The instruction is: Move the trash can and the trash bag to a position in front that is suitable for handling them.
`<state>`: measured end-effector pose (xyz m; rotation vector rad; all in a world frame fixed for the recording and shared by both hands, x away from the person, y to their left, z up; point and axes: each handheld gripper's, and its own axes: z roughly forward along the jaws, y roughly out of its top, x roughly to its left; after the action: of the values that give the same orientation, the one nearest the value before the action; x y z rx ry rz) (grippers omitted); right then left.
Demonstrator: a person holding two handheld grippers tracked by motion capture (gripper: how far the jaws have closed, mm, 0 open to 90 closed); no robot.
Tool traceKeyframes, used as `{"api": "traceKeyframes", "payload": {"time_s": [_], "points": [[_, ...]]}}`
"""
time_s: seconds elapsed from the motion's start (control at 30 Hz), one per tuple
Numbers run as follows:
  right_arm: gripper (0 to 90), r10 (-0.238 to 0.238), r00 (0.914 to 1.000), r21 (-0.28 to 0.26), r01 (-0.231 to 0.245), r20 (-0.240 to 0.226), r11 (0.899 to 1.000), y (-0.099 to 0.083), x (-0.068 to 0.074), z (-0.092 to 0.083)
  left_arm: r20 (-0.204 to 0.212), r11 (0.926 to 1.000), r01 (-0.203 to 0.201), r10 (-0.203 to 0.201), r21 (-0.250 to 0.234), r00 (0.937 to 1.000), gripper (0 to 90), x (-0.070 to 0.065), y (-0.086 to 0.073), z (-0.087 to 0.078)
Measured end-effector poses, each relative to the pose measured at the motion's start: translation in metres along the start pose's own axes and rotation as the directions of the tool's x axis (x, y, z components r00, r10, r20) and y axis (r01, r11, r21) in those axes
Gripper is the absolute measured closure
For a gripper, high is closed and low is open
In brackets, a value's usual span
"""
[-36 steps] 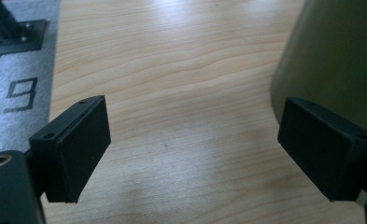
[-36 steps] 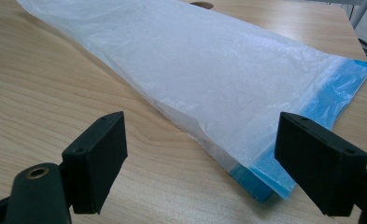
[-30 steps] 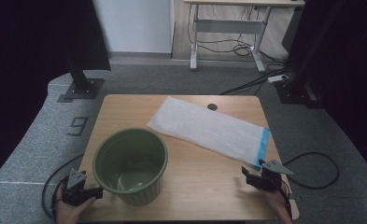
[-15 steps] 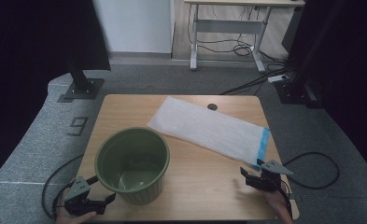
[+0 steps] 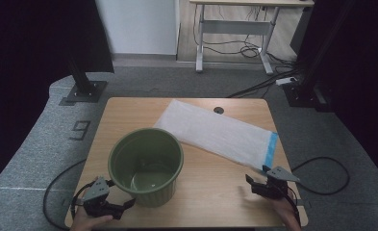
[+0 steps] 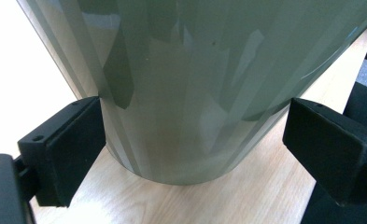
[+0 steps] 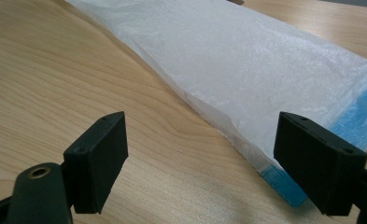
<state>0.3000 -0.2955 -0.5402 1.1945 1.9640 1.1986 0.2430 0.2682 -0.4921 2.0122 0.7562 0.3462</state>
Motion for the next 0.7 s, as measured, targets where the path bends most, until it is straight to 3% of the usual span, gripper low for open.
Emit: {"api": "traceKeyframes", "payload": {"time_s": [0.1, 0.27, 0.5, 0.7], "points": [[17.2, -0.009, 0.9996, -0.009, 0.009, 0.028, 1.0, 0.001, 0.001, 0.0, 0.011, 0.9999, -0.01, 0.01, 0.005, 0.9999, 7.2, -0.001, 0.006, 0.008], [17.8, -0.008, 0.9995, -0.025, 0.008, 0.032, 1.0, 0.003, 0.003, -0.001, 0.028, 0.9998, -0.017, 0.017, 0.013, 0.9995, 7.2, -0.001, 0.017, 0.024], [18.6, 0.0, 0.9992, -0.012, 0.001, 0.041, 1.0, 0.002, 0.003, 0.0, 0.04, 0.9981, -0.048, 0.047, 0.039, 0.9981, 7.4, -0.004, 0.038, 0.052], [19.2, -0.002, 0.9989, -0.001, 0.002, 0.047, 1.0, 0.001, 0.003, 0.0, 0.059, 0.9971, -0.053, 0.049, 0.055, 0.997, 8.3, -0.006, 0.053, 0.075]]}}
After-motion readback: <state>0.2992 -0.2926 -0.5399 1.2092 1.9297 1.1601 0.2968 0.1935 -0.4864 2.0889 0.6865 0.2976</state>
